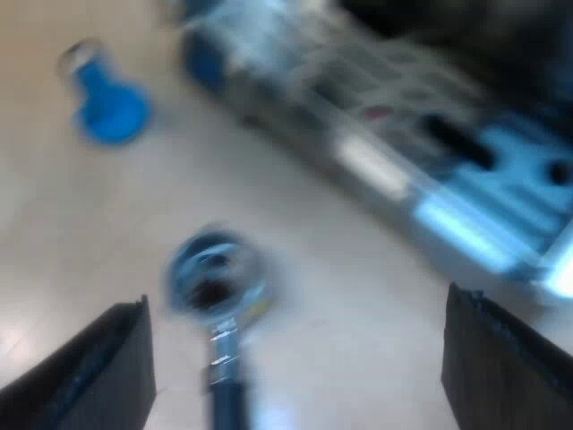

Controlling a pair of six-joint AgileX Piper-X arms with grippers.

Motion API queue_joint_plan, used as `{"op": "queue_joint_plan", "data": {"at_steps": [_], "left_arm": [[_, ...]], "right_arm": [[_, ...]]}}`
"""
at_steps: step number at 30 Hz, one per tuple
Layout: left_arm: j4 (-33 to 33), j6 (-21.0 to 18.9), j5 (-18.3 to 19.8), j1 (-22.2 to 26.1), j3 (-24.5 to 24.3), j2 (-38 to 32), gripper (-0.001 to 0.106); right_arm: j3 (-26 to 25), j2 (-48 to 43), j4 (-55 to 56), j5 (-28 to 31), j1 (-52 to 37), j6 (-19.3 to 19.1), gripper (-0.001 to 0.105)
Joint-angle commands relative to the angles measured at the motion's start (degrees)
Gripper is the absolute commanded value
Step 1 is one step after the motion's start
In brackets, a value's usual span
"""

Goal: Grind coffee beans and then tamp

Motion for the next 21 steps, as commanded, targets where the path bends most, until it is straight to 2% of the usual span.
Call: {"op": "queue_joint_plan", "data": {"at_steps": [1,3,5,9,10,12,16,20,21], "left_arm": [[-0.08,-1.44,3.26,4.75,-1.51,0.93,0.063],[-0.39,-3.14,3.65,8.51,-1.8,1.14,0.063],[-0.39,-3.14,3.89,9.92,-1.79,1.13,0.063],[0.0,-1.74,3.77,10.35,-1.79,1.13,0.063],[-0.01,-1.45,3.77,10.35,-1.79,1.13,0.063],[-0.01,-1.26,3.63,10.35,-1.79,1.13,0.063],[-0.01,-1.26,3.64,10.35,-1.79,1.13,0.063],[-0.01,-1.26,3.44,9.93,-1.79,0.74,0.063],[-0.01,-1.26,1.9,9.69,-1.79,0.17,0.063]], "right_arm": [[-2.53,-0.78,3.03,-2.06,-7.56,-1.76,0.069],[-3.7,-0.9,4.14,-3.37,-15.47,-2.27,0.069],[-3.88,-0.89,4.45,-5.87,-20.99,-2.47,0.069],[-3.87,-0.89,5.99,-13.85,-35.16,-4.06,0.069],[-3.87,-0.89,6.19,-14.3,-36.49,-4.41,0.069],[-3.87,-1.75,7.82,-15.13,-44.04,-7.89,0.069],[-3.87,-4.07,9.4,-15.12,-53.61,-12.24,0.069],[-3.49,-9.16,9.88,-14.67,-56.63,-12.91,0.069],[-3.49,-10.95,10.36,-14.67,-56.54,-13.5,0.069]]}}
